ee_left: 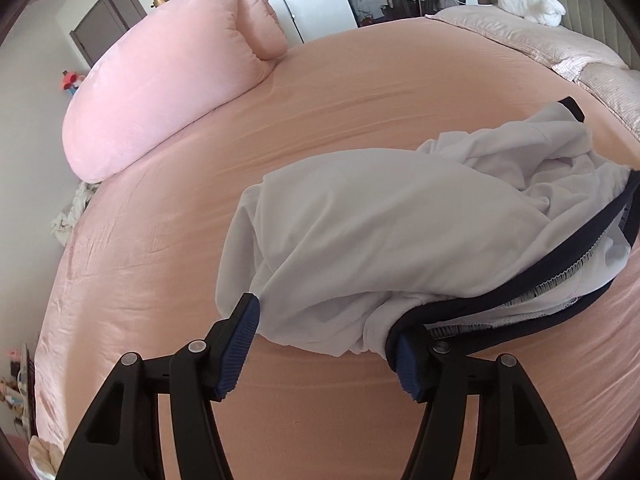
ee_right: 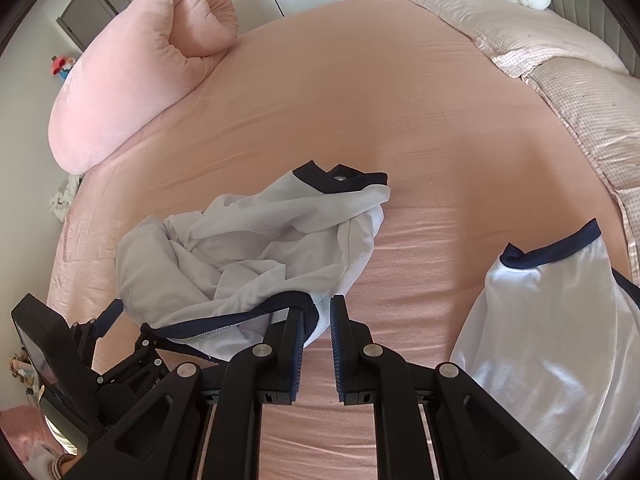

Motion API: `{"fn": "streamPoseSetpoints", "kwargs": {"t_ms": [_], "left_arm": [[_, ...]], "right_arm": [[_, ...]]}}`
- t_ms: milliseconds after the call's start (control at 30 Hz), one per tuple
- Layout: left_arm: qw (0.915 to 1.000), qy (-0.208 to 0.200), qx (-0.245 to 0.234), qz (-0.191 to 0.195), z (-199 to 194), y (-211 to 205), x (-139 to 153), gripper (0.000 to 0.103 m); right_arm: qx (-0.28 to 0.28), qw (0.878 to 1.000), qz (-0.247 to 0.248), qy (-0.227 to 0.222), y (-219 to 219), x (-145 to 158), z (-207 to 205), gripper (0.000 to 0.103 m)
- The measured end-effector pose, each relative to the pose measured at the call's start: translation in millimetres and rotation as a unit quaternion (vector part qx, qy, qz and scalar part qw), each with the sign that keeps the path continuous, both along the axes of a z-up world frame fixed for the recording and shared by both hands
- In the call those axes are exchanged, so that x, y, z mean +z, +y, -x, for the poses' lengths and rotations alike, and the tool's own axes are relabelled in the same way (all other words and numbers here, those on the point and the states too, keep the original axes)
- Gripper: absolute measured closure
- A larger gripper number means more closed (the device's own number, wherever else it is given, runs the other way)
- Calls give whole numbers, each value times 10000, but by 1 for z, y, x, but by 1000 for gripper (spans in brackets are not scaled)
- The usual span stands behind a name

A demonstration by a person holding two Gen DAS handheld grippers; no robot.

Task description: Fold clothes

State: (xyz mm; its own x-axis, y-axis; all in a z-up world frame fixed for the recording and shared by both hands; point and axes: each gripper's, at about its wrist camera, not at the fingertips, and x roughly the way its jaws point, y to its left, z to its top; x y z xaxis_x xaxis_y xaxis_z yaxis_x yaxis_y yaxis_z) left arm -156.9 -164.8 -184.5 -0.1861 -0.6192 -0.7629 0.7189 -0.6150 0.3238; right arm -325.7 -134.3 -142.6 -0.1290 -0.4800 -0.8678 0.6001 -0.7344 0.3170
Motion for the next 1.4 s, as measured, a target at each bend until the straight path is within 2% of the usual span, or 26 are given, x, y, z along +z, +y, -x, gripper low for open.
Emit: {"fn": "streamPoseSetpoints", "kwargs": {"t_ms": [67,200,333,433,533,633,700,800,867,1000,1133,1333,1400], "left_arm": [[9999,82,96,73,-2,1,6,42],[9979,77,85,633,-2,0,22,42],[9913,-179,-171,1294,-9,22,32,42],[9851,-390,-277,1653,-14,35,30,42],[9785,-630,-312,1939,-12,26,34,42],[9823,-558,-211,1777,-17,25,36,42],[9877,-374,-110,1516,-31,10,40,42],[9914,-295,-43,1273,-35,-8,39,42],[9932,-200,-3,1147,-43,-5,42,42],[9919,-290,-18,1240,-48,12,44,42],[9916,-205,16,1278,-60,27,46,42],[9909,-312,61,1307,-79,36,32,42],[9920,-345,70,1215,-87,39,26,42]], "right_arm": [[13,10000,11,72,2,0,-3,92],[73,9995,-111,303,3,-1,-14,92],[174,9987,-91,476,6,-1,-24,92],[100,9988,49,467,10,-1,-29,92],[45,9982,153,575,11,0,-34,92],[54,9981,211,580,12,-1,-43,92],[114,9979,182,604,13,-1,-49,92],[150,9977,228,627,20,0,-59,92],[105,9978,322,573,27,3,-64,92],[59,9975,470,521,37,7,-76,92],[47,9965,473,693,42,11,-91,92],[-191,9960,787,374,55,7,-103,92],[-155,9961,762,414,56,8,-110,92]]}}
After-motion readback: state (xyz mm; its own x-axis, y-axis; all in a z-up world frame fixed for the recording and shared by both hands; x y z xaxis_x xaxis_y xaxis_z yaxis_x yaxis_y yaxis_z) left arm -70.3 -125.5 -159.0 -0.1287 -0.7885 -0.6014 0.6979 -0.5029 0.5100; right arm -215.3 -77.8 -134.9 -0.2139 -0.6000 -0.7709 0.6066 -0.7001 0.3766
